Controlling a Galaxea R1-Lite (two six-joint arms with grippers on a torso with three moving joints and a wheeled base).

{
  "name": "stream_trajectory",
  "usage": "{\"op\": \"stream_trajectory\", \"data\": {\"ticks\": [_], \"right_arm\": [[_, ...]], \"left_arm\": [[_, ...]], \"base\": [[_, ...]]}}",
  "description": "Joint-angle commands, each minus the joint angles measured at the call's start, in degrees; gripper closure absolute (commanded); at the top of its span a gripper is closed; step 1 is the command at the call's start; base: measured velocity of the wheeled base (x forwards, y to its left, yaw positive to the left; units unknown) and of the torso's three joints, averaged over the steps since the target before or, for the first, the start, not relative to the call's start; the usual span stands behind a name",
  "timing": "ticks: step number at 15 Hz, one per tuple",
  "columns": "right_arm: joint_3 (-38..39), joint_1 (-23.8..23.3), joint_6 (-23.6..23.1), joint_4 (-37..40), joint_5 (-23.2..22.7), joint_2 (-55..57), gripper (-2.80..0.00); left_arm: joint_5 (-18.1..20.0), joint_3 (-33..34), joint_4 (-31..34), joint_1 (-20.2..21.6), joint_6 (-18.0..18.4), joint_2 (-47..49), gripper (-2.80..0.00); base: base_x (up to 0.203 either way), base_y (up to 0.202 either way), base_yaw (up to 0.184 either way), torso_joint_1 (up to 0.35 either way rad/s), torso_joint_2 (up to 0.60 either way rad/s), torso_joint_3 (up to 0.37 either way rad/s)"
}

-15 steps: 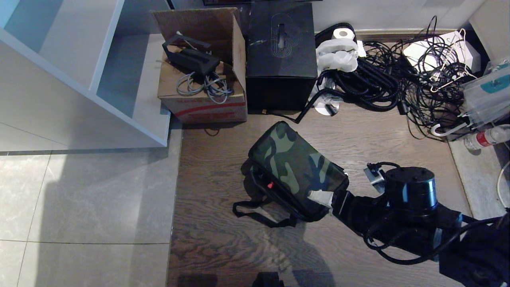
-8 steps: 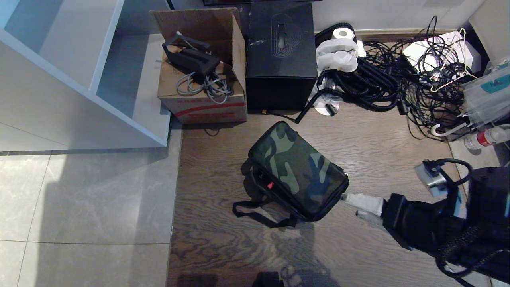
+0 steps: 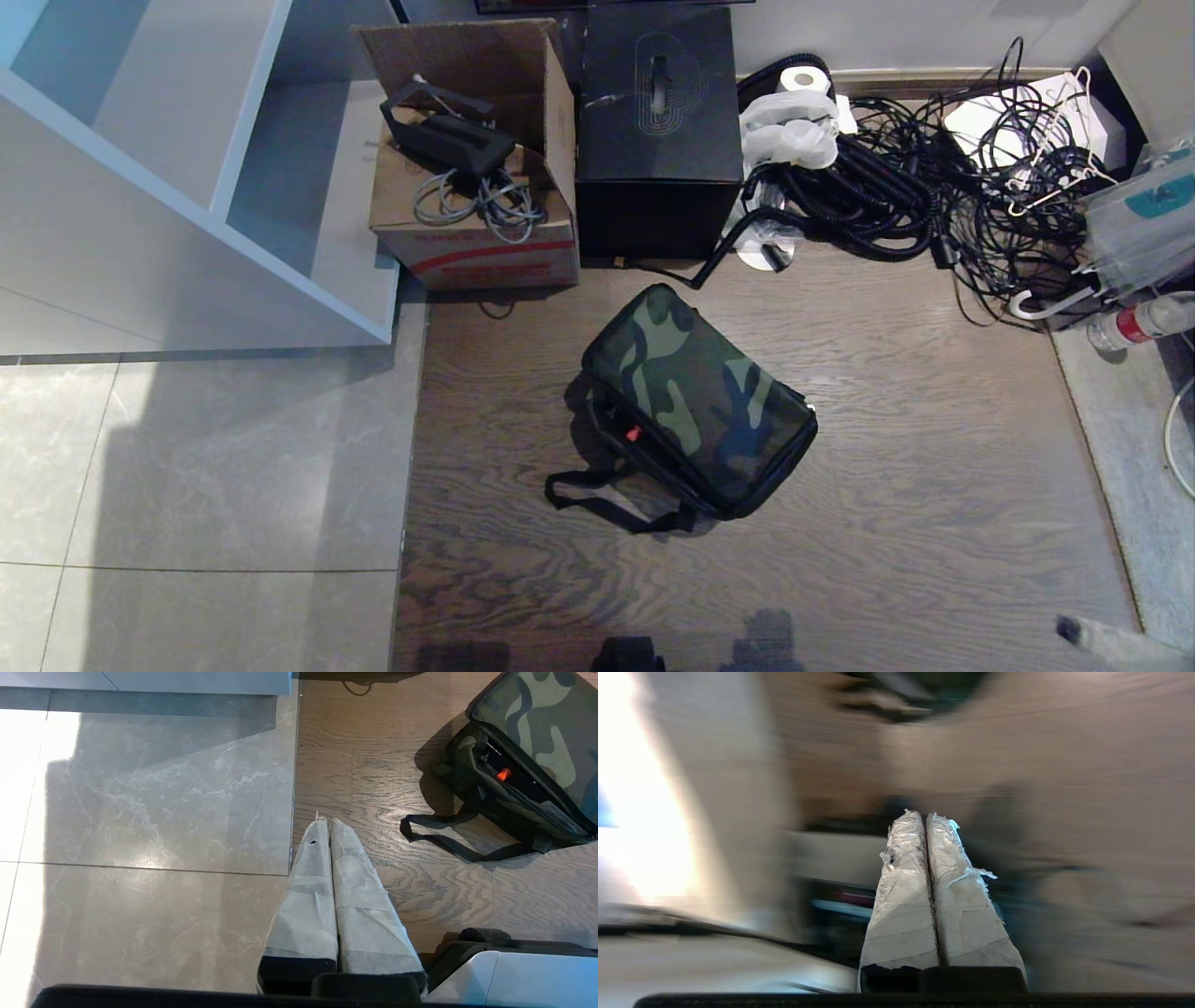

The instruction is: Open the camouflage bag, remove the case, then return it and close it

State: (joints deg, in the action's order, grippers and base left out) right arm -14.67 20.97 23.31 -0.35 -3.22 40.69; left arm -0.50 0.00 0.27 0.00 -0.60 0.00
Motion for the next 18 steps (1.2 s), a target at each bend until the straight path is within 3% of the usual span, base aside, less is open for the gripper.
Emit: {"op": "stream_trajectory", "data": {"ticks": [1, 3, 5, 7, 10, 14, 18], "right_arm": [[4.8, -8.6, -15.5, 4.9, -0.2, -15.4, 0.00], [9.7, -14.0, -22.7, 5.7, -0.4, -21.7, 0.00], [13.0, -15.4, -25.5, 1.2, 0.6, -24.0, 0.00], [15.0, -15.6, -26.1, -1.4, 3.7, -24.1, 0.00], [16.1, -19.9, -28.3, -2.9, 2.5, -28.5, 0.00], [16.2, -20.1, -28.1, -3.2, 2.5, -40.0, 0.00], [16.3, -20.2, -27.3, -3.3, 2.5, -40.0, 0.00]], "left_arm": [[0.0, 0.0, 0.0, 0.0, 0.0, 0.0, 0.00], [0.0, 0.0, 0.0, 0.0, 0.0, 0.0, 0.00], [0.0, 0.0, 0.0, 0.0, 0.0, 0.0, 0.00], [0.0, 0.0, 0.0, 0.0, 0.0, 0.0, 0.00], [0.0, 0.0, 0.0, 0.0, 0.0, 0.0, 0.00], [0.0, 0.0, 0.0, 0.0, 0.0, 0.0, 0.00], [0.0, 0.0, 0.0, 0.0, 0.0, 0.0, 0.00]], "base": [[0.000, 0.000, 0.000, 0.000, 0.00, 0.000], [0.000, 0.000, 0.000, 0.000, 0.00, 0.000], [0.000, 0.000, 0.000, 0.000, 0.00, 0.000], [0.000, 0.000, 0.000, 0.000, 0.00, 0.000], [0.000, 0.000, 0.000, 0.000, 0.00, 0.000], [0.000, 0.000, 0.000, 0.000, 0.00, 0.000], [0.000, 0.000, 0.000, 0.000, 0.00, 0.000]]}}
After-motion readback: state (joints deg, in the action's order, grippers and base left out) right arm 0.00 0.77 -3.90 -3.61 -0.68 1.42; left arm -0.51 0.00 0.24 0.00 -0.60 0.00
